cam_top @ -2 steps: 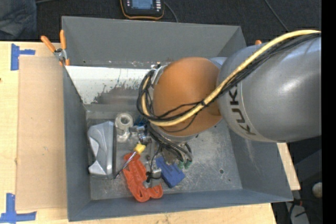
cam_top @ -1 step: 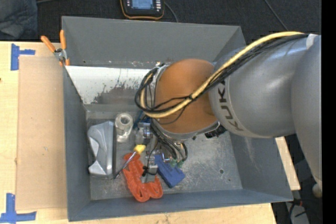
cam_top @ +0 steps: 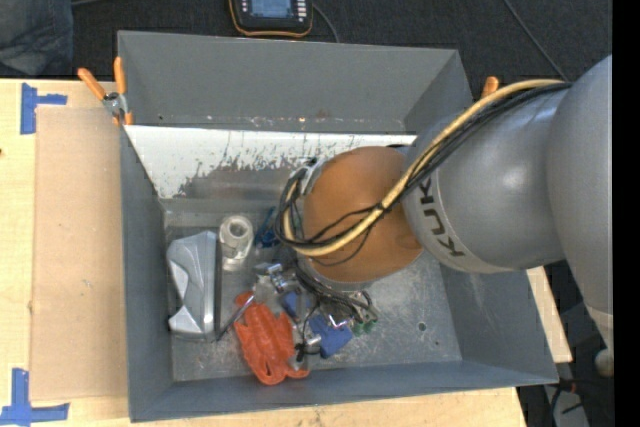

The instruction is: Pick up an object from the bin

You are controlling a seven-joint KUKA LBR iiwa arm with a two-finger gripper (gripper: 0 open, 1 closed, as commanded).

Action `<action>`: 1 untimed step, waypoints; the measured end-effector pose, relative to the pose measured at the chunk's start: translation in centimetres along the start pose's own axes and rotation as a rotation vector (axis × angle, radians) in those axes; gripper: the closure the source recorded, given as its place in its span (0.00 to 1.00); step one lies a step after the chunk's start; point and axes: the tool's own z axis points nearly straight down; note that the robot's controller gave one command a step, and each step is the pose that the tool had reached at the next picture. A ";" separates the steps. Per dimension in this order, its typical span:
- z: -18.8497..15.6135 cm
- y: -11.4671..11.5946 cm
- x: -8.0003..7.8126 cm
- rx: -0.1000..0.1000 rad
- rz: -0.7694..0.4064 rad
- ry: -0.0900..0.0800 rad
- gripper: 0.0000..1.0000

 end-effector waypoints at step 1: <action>0.4 1.6 -2.0 0.001 0.136 0.003 0.00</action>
Offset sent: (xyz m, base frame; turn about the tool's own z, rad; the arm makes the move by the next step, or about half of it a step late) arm 0.0133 0.0347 0.0174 0.1649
